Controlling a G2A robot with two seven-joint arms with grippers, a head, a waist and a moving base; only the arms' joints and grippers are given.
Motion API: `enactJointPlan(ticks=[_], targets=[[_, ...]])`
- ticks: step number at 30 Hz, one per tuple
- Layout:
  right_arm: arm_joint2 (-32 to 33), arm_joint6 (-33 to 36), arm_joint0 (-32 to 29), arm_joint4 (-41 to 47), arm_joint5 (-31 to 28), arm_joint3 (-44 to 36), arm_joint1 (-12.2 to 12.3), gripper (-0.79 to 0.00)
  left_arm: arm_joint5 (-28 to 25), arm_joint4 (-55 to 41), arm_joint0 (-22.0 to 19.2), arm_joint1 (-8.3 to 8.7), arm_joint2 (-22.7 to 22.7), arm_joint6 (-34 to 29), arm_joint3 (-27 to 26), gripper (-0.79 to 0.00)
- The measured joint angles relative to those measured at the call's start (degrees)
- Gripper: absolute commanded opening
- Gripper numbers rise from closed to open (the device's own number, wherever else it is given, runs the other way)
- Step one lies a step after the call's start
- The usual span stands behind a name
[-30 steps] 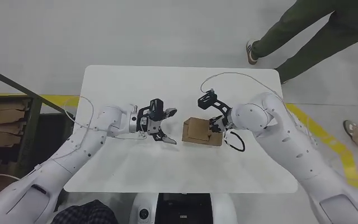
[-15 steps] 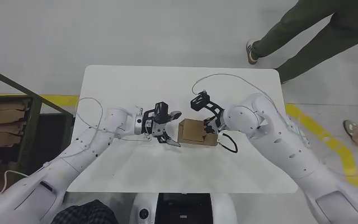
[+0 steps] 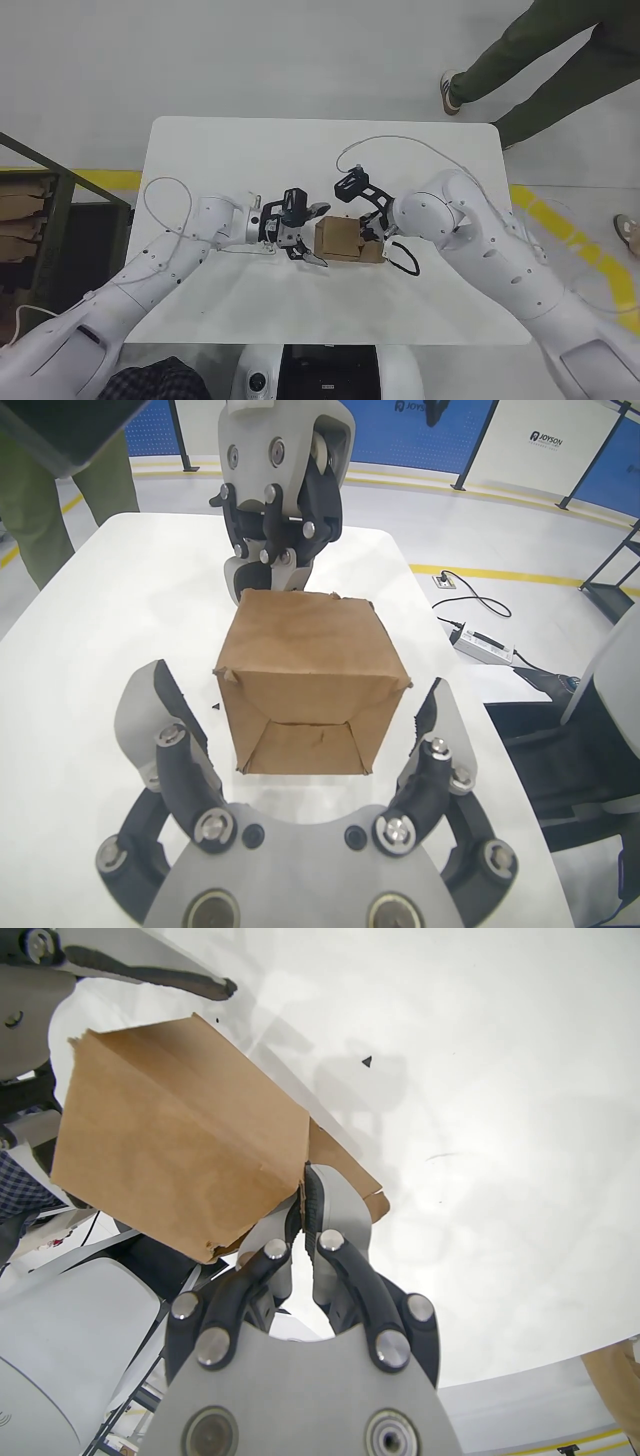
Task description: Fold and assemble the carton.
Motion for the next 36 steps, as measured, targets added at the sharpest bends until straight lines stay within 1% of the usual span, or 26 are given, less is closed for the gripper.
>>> enactJointPlan(ticks=[1,3,4,5,9,17,19,21,22,32,36], targets=[[0.02,0.00,0.01,-0.04,0.05,0.01,-0.02,-0.785,-0.12,0.09,0.07,-0.04,-0.07,0.10,0.07,-0.185],[0.06,0.04,0.00,-0.19,0.11,-0.01,-0.07,-0.785,-0.39,0.29,0.21,-0.12,-0.25,0.28,0.13,-0.209],[0.07,0.10,0.00,-0.27,0.11,-0.02,-0.08,-0.785,-0.62,0.26,0.29,-0.15,-0.33,0.36,0.20,-0.209],[0.07,0.16,-0.01,-0.37,0.11,-0.04,-0.10,-0.785,-0.97,0.03,0.39,-0.19,-0.39,0.43,0.35,-0.182],[0.11,0.33,-0.06,-0.85,0.07,-0.20,-0.16,-0.785,-1.44,-0.97,0.44,-0.33,-0.35,0.28,0.86,-0.145],[-0.13,0.76,-0.09,-1.76,-0.14,-0.57,-0.35,-0.785,-1.41,-1.67,0.47,-0.55,-0.36,-0.36,1.46,-0.120],[-0.18,0.82,-0.05,-1.91,-0.17,-0.66,-0.42,-0.785,-1.41,-1.81,0.45,-0.66,-0.37,-0.63,1.53,-0.083],[-0.21,0.98,-0.01,-2.17,-0.07,-0.68,-0.48,-0.785,-1.41,-1.99,0.45,-0.76,-0.38,-0.89,1.57,-0.009],[-0.23,1.07,0.01,-2.25,-0.02,-0.71,-0.51,-0.785,-1.41,-2.11,0.46,-0.80,-0.39,-0.96,1.58,0.000],[-0.54,1.73,0.23,-2.87,0.92,-1.03,-0.92,-0.785,-1.41,-3.09,0.59,-1.30,-0.52,-2.11,1.77,-0.006],[-0.63,2.08,0.18,-3.09,1.39,-1.36,-1.07,-0.785,-1.41,-3.36,0.52,-1.46,-0.39,-2.45,2.22,-0.092]])
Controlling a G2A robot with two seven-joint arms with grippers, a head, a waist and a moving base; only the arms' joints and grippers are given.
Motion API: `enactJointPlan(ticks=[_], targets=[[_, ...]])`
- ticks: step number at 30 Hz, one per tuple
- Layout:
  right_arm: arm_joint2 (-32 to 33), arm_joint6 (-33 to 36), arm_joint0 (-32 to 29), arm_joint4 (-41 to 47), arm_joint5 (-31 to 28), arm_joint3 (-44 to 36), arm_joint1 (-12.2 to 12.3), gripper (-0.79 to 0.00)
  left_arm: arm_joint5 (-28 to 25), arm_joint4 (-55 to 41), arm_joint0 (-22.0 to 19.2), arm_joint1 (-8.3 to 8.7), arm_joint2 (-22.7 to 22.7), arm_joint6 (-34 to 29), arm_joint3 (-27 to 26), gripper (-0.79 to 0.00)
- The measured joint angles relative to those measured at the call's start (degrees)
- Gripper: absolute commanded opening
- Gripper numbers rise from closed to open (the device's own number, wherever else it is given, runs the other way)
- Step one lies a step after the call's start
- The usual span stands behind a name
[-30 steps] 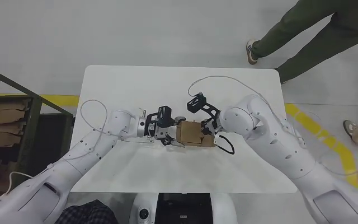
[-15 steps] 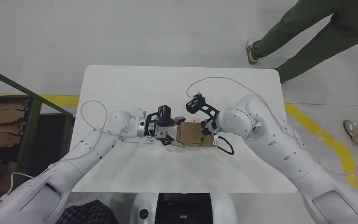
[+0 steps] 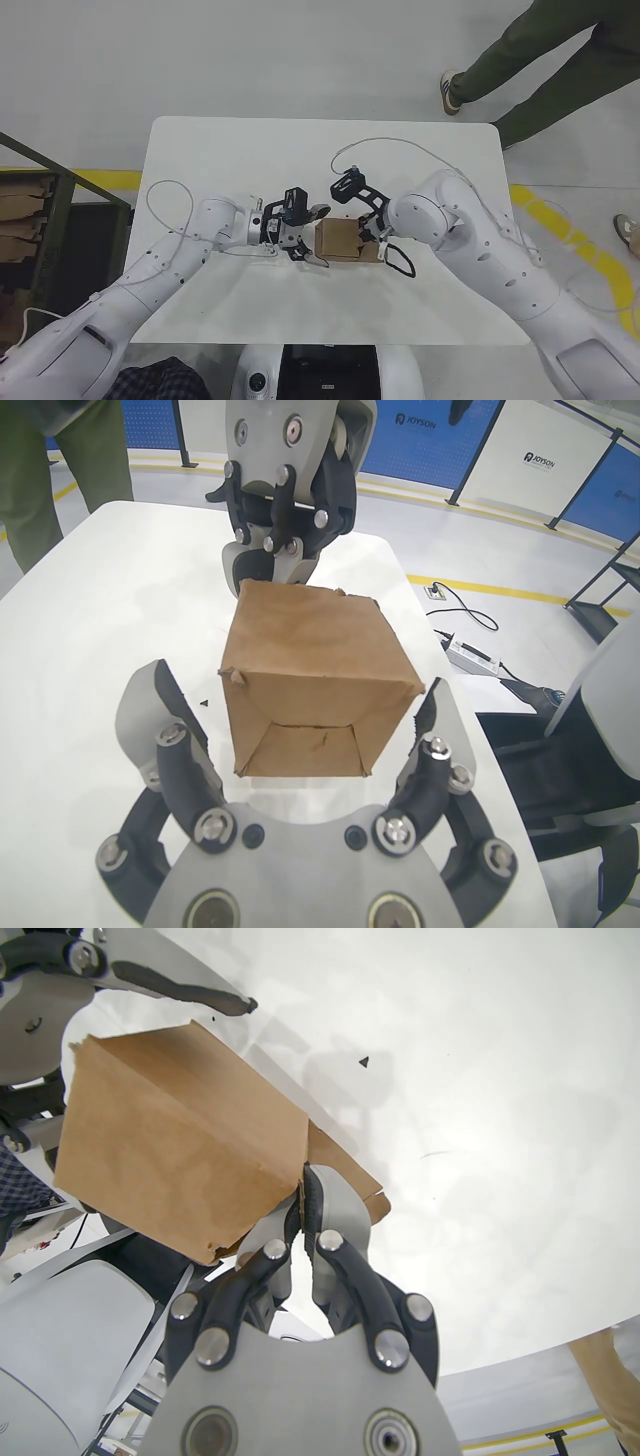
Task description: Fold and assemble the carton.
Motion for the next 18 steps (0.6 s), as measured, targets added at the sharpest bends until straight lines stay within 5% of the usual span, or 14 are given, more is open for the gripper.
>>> enactJointPlan(ticks=[5,11,12,15,16,18], targets=[[-0.07,0.13,-0.18,-0.01,0.05,-0.14,-0.15,-0.785,0.00,0.01,0.14,-0.01,-0.17,0.23,-0.18,-0.262],[-0.22,-0.02,-0.23,0.13,0.17,-0.16,-0.42,-0.785,0.00,0.46,0.55,0.09,-0.49,0.51,-0.54,-0.237],[-0.20,-0.06,-0.27,0.08,0.27,-0.21,-0.45,-0.717,0.00,0.49,0.65,0.12,-0.57,0.55,-0.65,-0.237],[0.07,-0.33,-0.51,-0.10,0.69,-0.33,-0.48,-0.129,0.00,0.49,0.93,0.24,-0.77,0.70,-0.96,-0.231],[0.22,-0.41,-0.60,-0.16,0.80,-0.35,-0.47,0.000,0.00,0.50,1.01,0.27,-0.83,0.76,-1.05,-0.231],[0.69,-0.59,-0.86,-0.13,1.03,-0.37,-0.41,0.000,0.00,0.46,1.21,0.37,-0.94,0.94,-1.17,-0.234]])
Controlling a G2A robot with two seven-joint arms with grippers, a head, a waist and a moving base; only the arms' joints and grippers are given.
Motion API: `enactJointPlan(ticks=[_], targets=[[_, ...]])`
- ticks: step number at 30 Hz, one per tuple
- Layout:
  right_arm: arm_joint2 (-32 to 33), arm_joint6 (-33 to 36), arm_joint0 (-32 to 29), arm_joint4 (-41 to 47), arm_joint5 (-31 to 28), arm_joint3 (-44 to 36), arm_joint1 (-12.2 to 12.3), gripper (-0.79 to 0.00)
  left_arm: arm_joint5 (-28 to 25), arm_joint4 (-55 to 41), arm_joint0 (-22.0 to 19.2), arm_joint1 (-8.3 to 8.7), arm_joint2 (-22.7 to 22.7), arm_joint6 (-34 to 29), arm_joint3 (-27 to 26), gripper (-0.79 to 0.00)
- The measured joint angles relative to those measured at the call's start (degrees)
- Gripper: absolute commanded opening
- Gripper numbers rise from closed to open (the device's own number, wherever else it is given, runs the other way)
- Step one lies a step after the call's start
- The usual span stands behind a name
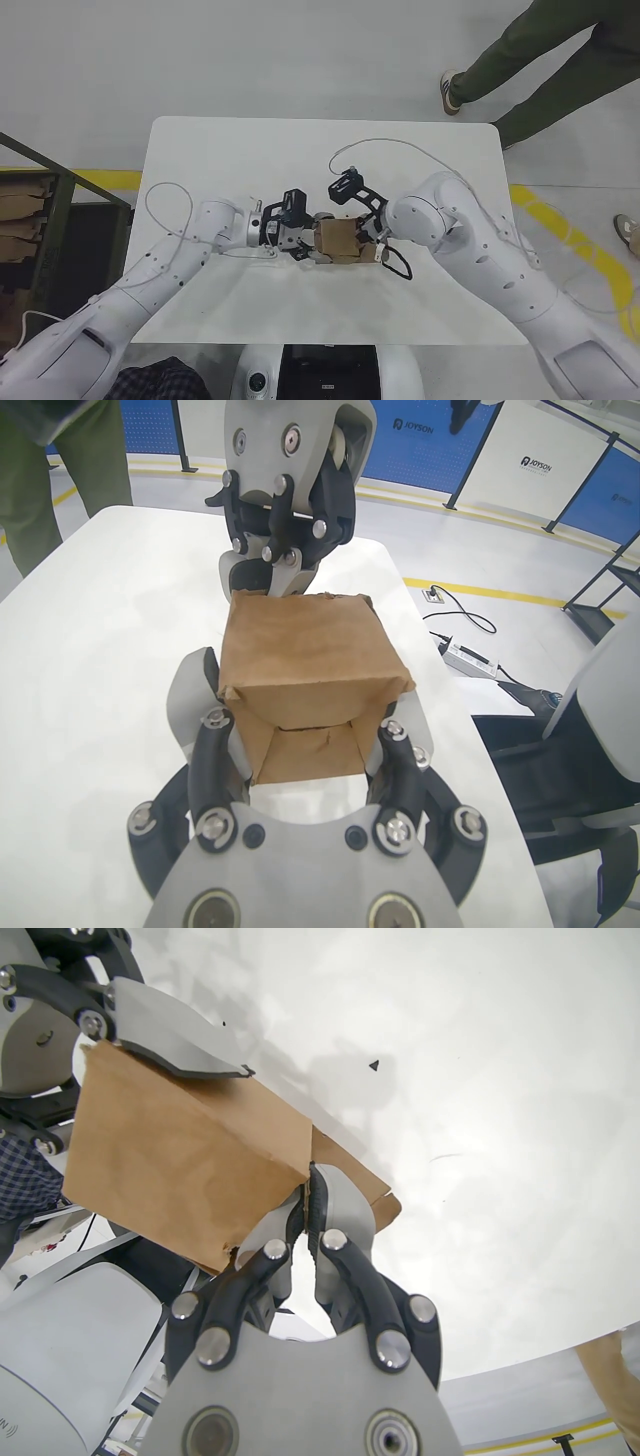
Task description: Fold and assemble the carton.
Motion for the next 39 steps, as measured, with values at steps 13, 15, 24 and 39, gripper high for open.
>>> enactJointPlan(ticks=[13,15,24,39], targets=[[4.97,-1.45,-3.14,1.76,-0.90,-1.22,1.10,0.000,0.00,-1.99,0.50,0.57,0.31,1.88,0.97,-0.283],[5.67,-1.66,-3.66,2.09,-1.08,-1.35,1.26,0.000,0.00,-2.20,0.46,0.64,0.38,2.32,1.16,-0.283],[7.53,-1.98,-5.09,2.88,-1.80,-1.60,1.74,0.000,0.00,-2.50,0.27,0.89,0.70,3.26,1.57,-0.329],[12.53,-3.66,-7.22,4.90,-2.37,-2.06,2.77,0.000,0.00,-2.65,0.02,1.11,0.81,3.85,2.72,-0.406]])
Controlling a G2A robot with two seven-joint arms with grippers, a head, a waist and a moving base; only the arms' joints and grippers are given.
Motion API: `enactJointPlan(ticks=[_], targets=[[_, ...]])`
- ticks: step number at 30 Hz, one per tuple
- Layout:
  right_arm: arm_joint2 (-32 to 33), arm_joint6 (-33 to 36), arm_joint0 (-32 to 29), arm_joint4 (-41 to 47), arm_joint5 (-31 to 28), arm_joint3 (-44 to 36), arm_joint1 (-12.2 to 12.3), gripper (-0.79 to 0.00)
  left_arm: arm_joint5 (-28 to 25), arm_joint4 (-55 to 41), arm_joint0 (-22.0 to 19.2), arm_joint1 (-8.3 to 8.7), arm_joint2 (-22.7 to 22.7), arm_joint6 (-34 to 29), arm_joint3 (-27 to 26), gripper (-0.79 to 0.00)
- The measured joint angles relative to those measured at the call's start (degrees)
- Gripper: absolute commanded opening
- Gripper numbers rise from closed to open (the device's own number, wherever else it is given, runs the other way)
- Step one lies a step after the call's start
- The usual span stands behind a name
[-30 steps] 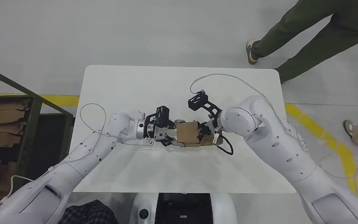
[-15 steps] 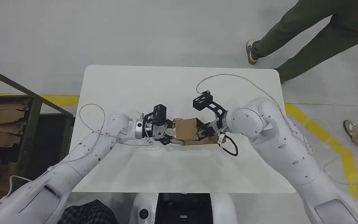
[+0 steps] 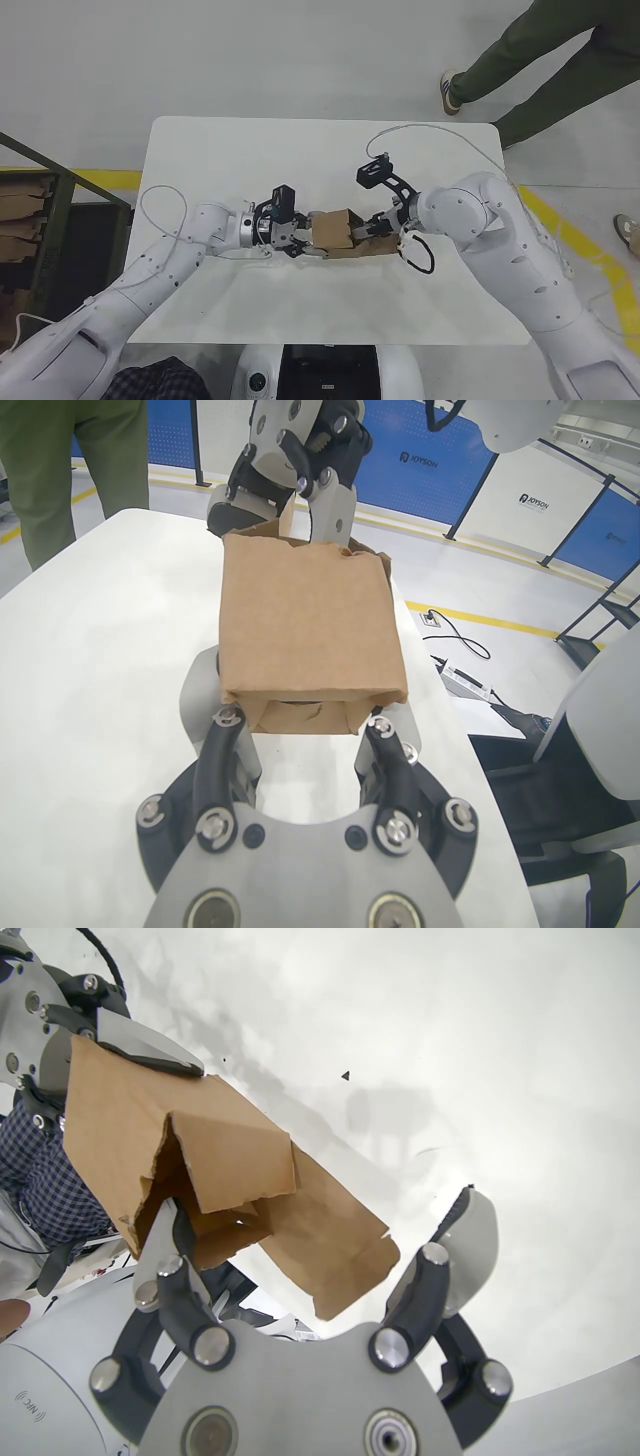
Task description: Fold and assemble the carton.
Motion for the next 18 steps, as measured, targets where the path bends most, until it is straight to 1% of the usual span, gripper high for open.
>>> enactJointPlan(ticks=[5,8,10,11,12,13,14,18], targets=[[3.32,-1.32,-2.11,1.14,-0.63,-0.90,0.75,0.000,0.00,0.48,0.32,0.25,-0.62,0.41,0.27,-0.409],[6.14,-3.05,-4.16,3.59,-2.23,-1.66,1.28,-0.095,0.00,0.71,0.65,0.41,-1.13,0.63,0.36,-0.413],[8.30,-4.01,-6.06,7.23,-4.96,-2.19,1.66,-0.409,0.00,0.80,0.89,0.53,-1.59,0.80,0.41,-0.413],[9.19,-4.12,-6.94,9.29,-6.52,-2.34,1.83,-0.453,0.00,0.80,1.00,0.58,-1.82,0.93,0.44,-0.413],[10.36,-4.14,-8.11,12.50,-8.88,-2.47,2.02,-0.554,0.00,0.76,1.14,0.65,-2.13,1.10,0.46,-0.413],[11.23,-3.99,-8.95,14.77,-10.49,-2.40,2.19,-0.702,0.00,0.74,1.24,0.70,-2.37,1.22,0.46,-0.416],[12.01,-3.62,-9.73,16.42,-11.57,-2.30,2.39,-0.785,0.00,0.73,1.36,0.74,-2.63,1.34,0.42,-0.419],[14.27,-3.43,-13.03,21.17,-13.35,-3.01,3.00,-0.785,0.00,0.90,2.00,0.91,-3.80,1.80,-0.01,-0.422]])
